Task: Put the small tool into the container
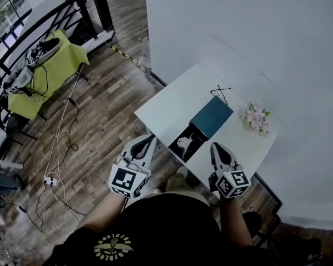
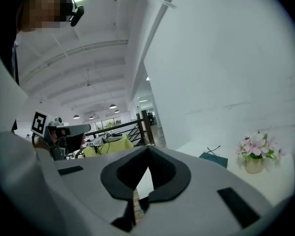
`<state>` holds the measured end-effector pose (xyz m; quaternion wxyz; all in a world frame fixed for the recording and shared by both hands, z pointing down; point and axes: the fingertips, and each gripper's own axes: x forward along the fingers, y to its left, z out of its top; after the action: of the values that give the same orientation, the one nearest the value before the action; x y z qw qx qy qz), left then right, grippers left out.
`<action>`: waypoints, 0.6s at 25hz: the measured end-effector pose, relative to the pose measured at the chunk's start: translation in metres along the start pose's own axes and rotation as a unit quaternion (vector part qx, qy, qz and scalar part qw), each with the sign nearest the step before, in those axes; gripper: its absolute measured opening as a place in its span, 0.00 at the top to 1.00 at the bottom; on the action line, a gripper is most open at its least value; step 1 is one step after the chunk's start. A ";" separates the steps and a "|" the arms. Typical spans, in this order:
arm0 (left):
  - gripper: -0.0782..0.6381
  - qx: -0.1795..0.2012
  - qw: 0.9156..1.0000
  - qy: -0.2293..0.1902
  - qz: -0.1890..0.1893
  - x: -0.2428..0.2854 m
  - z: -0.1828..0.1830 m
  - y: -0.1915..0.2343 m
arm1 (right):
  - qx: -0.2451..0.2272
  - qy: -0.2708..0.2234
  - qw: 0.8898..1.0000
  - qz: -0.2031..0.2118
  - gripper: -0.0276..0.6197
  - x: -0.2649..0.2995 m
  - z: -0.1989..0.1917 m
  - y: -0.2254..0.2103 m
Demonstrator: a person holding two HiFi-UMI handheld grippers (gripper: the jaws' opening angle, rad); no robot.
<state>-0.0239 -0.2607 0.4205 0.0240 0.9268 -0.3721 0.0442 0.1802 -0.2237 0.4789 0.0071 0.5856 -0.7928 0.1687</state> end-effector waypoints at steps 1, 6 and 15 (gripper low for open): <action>0.88 0.009 1.000 -0.004 0.001 -0.004 0.004 0.000 | -0.005 -0.006 1.000 -0.002 0.96 -0.006 0.006 0.004; 0.88 0.027 0.999 -0.021 0.003 -0.019 0.019 -0.005 | -0.033 -0.045 0.998 -0.005 0.96 -0.038 0.035 0.020; 0.88 0.035 0.997 -0.073 -0.013 -0.046 0.059 -0.024 | -0.083 -0.112 0.990 0.003 0.96 -0.092 0.085 0.061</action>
<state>-0.0368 -0.2159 0.3570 -0.0345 0.9326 -0.3591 -0.0107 0.1682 -0.1466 0.3637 -0.0339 0.5961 -0.8014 0.0356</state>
